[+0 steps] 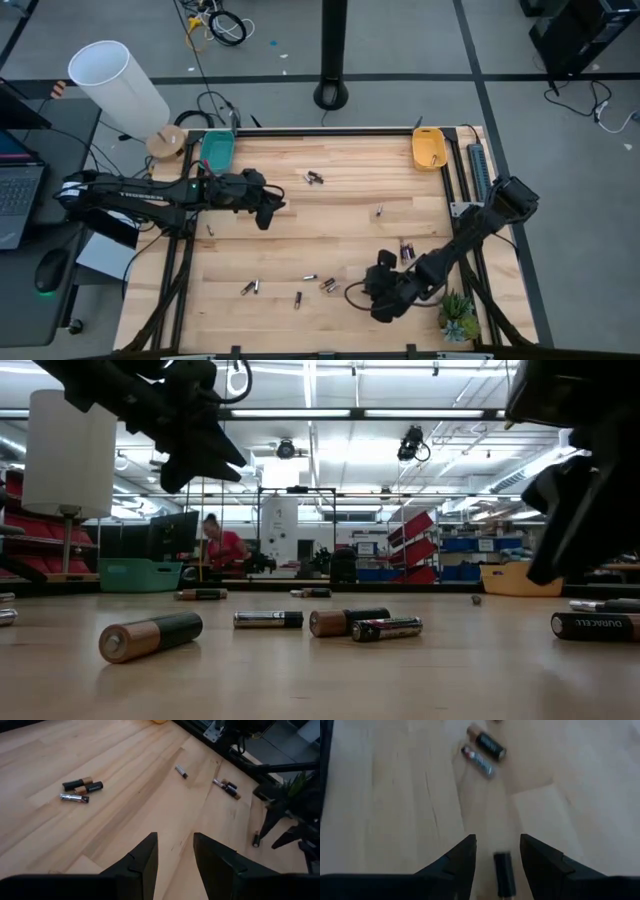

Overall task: Sort batteries
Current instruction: Put the black battery into the blue bin

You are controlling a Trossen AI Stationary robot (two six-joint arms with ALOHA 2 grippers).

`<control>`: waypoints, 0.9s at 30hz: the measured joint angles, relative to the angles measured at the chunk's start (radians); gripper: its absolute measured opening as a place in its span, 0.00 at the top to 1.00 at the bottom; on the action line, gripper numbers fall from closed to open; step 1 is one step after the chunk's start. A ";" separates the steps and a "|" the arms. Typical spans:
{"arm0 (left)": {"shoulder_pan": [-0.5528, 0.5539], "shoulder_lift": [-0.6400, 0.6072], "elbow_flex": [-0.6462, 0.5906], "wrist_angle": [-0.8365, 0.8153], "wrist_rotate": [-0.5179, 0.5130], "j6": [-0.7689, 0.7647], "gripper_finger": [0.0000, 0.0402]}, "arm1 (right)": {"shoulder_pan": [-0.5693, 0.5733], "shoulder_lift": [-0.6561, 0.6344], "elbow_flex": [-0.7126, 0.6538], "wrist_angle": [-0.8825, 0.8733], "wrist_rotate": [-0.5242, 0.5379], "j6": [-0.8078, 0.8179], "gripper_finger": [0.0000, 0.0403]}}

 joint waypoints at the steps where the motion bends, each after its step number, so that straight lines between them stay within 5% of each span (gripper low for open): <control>1: 0.000 0.000 0.000 0.007 -0.003 -0.002 0.66 | 0.005 0.000 -0.007 0.021 0.000 -0.004 0.60; 12: 0.000 0.000 0.000 0.028 -0.056 -0.029 0.66 | 0.033 0.000 -0.166 0.251 0.095 -0.047 0.60; 27: 0.000 0.000 0.000 0.029 -0.056 -0.048 0.66 | 0.021 0.000 -0.258 0.417 0.059 -0.158 0.64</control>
